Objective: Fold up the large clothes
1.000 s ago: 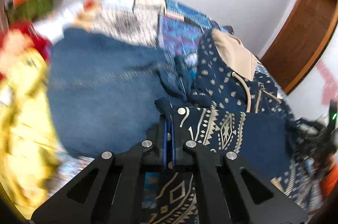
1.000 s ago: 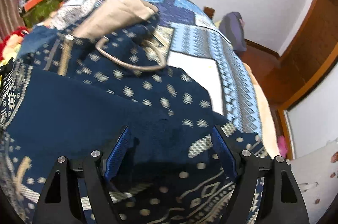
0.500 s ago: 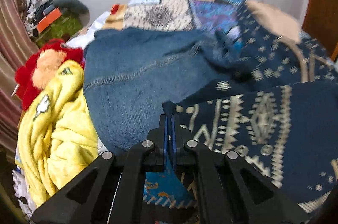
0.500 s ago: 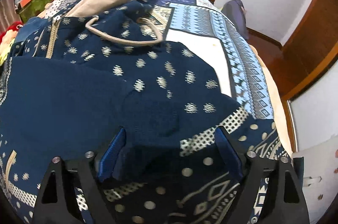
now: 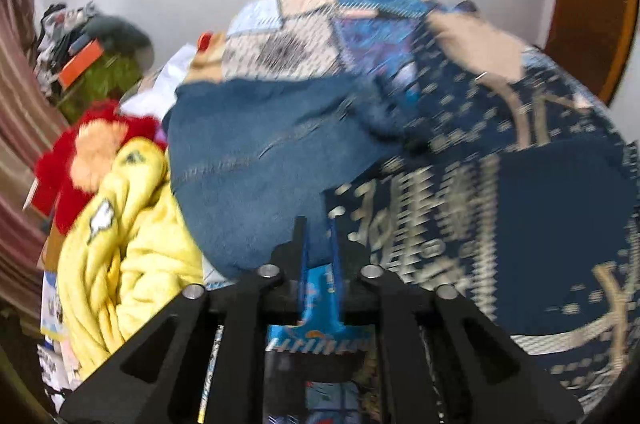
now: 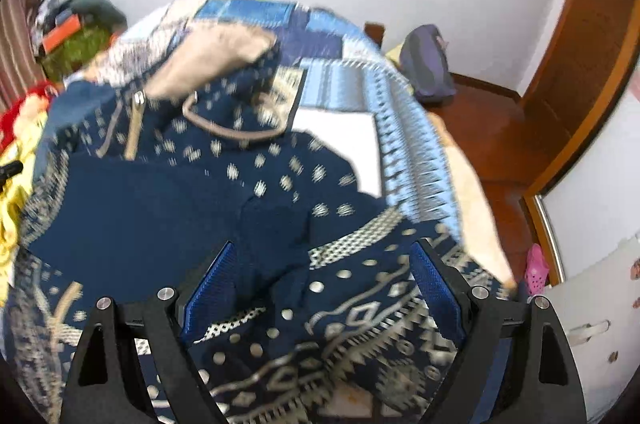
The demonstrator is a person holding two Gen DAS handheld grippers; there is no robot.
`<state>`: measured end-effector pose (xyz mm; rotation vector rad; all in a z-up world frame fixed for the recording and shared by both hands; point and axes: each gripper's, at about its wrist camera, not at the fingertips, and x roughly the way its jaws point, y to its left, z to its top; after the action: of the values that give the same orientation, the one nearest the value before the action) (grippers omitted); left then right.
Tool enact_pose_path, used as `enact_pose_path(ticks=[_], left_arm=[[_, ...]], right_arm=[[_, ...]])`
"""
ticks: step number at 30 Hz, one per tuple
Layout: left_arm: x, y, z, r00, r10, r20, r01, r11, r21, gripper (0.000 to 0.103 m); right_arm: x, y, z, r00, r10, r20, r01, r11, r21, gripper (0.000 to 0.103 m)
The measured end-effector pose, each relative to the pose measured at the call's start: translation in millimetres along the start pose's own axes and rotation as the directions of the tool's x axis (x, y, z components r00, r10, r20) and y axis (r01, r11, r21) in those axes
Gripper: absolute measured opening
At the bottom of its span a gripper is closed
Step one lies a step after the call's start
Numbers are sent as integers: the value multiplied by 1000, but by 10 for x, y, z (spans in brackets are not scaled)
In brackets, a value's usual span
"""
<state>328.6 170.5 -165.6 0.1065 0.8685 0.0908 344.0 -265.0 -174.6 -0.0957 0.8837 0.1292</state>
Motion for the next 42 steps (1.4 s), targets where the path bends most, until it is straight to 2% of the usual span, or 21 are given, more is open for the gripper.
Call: enact_pose_path(ticks=[2, 4, 7, 14, 19, 22, 25, 27, 32, 35, 39, 41, 42], left_arm=[[-169, -148, 79, 999, -23, 33, 23, 1000, 21, 32], [-290, -306, 146, 997, -48, 66, 46, 998, 39, 57], [-472, -615, 220, 989, -105, 100, 98, 992, 74, 70], [-473, -1362, 302, 966, -254, 51, 244, 958, 153, 72], [-307, -1768, 242, 955, -295, -8, 291, 937, 194, 72], [-152, -1947, 190, 949, -310, -54, 315, 928, 201, 72], [-39, -2058, 154, 946, -316, -71, 324, 923, 206, 72], [27, -2089, 135, 945, -316, -85, 327, 923, 204, 72], [216, -2107, 99, 939, -321, -127, 339, 926, 167, 72], [253, -2085, 93, 934, -335, -126, 351, 925, 144, 72], [267, -2068, 93, 933, -338, -120, 353, 926, 135, 72], [265, -2064, 95, 935, -336, -118, 350, 927, 135, 72], [260, -2063, 93, 936, -333, -116, 347, 928, 135, 72]], right_arm=[[-158, -121, -7, 1000, 1, 17, -1, 1000, 31, 87], [-301, -264, -25, 1000, 2, 25, -4, 998, 67, 87], [-462, -477, -128, 1000, -4, 12, 2, 993, 116, 87], [-634, -1002, -612, 998, -34, -60, 47, 972, 229, 87], [-572, -1265, -1048, 992, -13, -124, 53, 944, 324, 87], [-514, -1451, -1245, 987, 4, -159, 63, 908, 414, 87], [-462, -1651, -1419, 985, 46, -168, 53, 840, 540, 87], [-377, -1706, -1449, 982, 84, -170, 31, 814, 580, 87], [-211, -1837, -1366, 983, 116, -142, 2, 769, 639, 87], [-37, -1958, -1302, 982, 148, -118, -27, 727, 687, 89], [205, -2094, -1290, 979, 167, -116, -26, 667, 745, 89], [338, -2152, -1288, 978, 172, -121, -17, 637, 770, 84], [387, -2170, -1275, 979, 156, -132, 1, 639, 769, 79]])
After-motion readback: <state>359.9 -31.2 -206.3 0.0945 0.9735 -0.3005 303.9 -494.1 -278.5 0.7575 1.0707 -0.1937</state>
